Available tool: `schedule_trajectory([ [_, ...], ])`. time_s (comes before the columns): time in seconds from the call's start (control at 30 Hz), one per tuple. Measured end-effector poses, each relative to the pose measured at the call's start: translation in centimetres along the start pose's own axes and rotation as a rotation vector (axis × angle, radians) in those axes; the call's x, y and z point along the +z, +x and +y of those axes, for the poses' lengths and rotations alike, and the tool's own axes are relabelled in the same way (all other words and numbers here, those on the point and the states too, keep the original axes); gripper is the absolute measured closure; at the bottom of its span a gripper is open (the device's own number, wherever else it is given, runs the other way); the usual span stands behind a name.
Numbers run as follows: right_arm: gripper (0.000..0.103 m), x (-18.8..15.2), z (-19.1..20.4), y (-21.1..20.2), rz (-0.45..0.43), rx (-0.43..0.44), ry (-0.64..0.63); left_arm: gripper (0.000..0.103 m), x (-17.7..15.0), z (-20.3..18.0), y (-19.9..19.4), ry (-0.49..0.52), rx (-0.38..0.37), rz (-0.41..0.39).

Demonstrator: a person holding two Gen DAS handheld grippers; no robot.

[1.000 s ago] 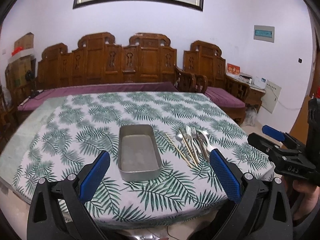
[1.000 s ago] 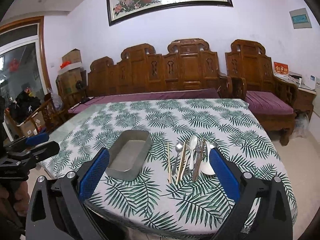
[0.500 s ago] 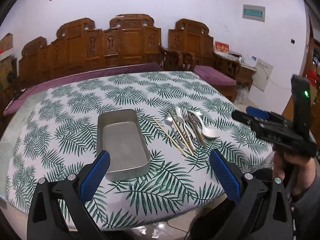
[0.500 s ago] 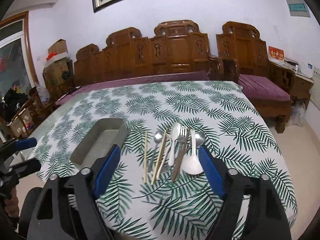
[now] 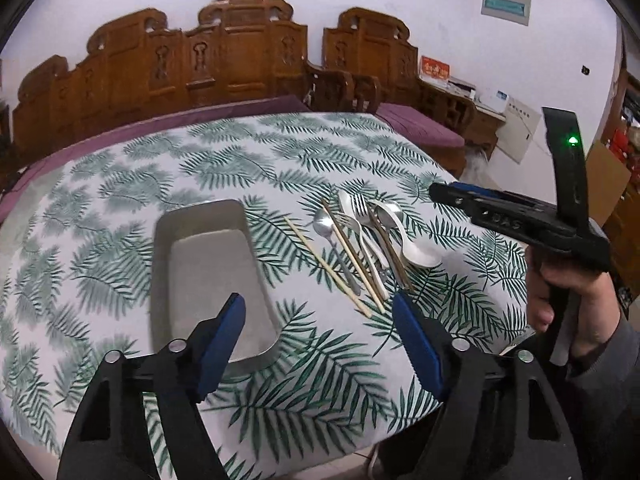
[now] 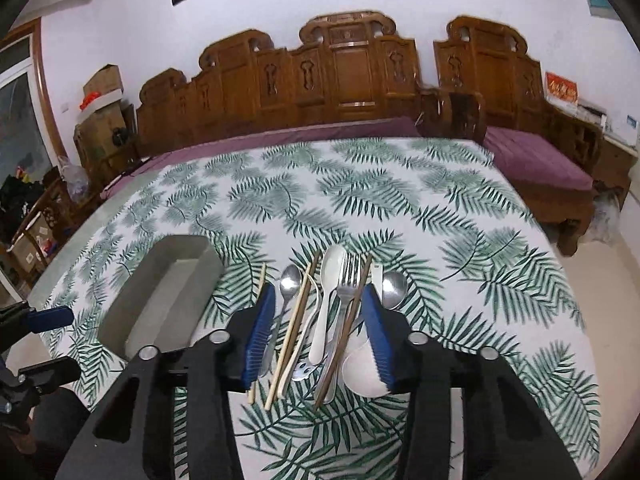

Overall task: Organize utensils
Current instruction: 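Grasp a wooden chopstick with the left gripper while the right gripper reaches the utensils, then grasp a metal spoon with the right gripper while the left gripper lifts the chopstick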

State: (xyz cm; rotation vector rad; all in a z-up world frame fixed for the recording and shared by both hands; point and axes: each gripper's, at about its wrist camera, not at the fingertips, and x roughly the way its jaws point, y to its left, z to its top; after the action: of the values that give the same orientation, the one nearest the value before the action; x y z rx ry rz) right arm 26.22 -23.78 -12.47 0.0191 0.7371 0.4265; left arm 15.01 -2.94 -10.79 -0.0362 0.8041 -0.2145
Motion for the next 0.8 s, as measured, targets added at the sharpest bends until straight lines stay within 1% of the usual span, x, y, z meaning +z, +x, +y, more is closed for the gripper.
schedule_trajectory([
  [0.07, 0.064, -0.5, -0.3, 1.1, 0.02, 0.0, 0.004, 0.039, 0.4, -0.3, 1.7, -0.001, -0.007, 0.029],
  [0.1, 0.066, -0.9, -0.7, 1.9, 0.037, 0.004, 0.011, 0.04, 0.5, -0.5, 2.4, 0.0, -0.01, 0.04],
  [0.2, 0.07, -1.8, -1.4, 3.3, 0.064, 0.007, 0.027, 0.051, 0.9, -1.1, 5.3, -0.003, -0.027, 0.089],
  [0.27, 0.072, -2.2, -2.2, 4.1, 0.078, 0.019, 0.047, 0.064, 1.1, -1.3, 6.9, -0.005, -0.039, 0.121],
  [0.33, 0.074, -2.6, -2.8, 4.6, 0.092, 0.017, 0.063, 0.067, 1.3, -1.6, 8.9, -0.012, -0.042, 0.152],
  [0.47, 0.074, -2.7, -3.6, 5.3, 0.106, 0.022, 0.097, 0.07, 1.6, -2.1, 12.0, -0.02, -0.03, 0.191],
  [0.6, 0.074, -2.7, -3.3, 5.4, 0.107, 0.028, 0.09, 0.073, 2.1, -2.2, 15.2, -0.034, 0.035, 0.233],
  [0.73, 0.074, -2.7, -3.1, 5.4, 0.104, 0.032, 0.081, 0.074, 2.6, -1.8, 17.4, -0.042, 0.109, 0.269],
  [0.8, 0.074, -2.6, -3.1, 5.4, 0.105, 0.038, 0.087, 0.074, 2.8, -1.5, 18.1, -0.04, 0.133, 0.287],
])
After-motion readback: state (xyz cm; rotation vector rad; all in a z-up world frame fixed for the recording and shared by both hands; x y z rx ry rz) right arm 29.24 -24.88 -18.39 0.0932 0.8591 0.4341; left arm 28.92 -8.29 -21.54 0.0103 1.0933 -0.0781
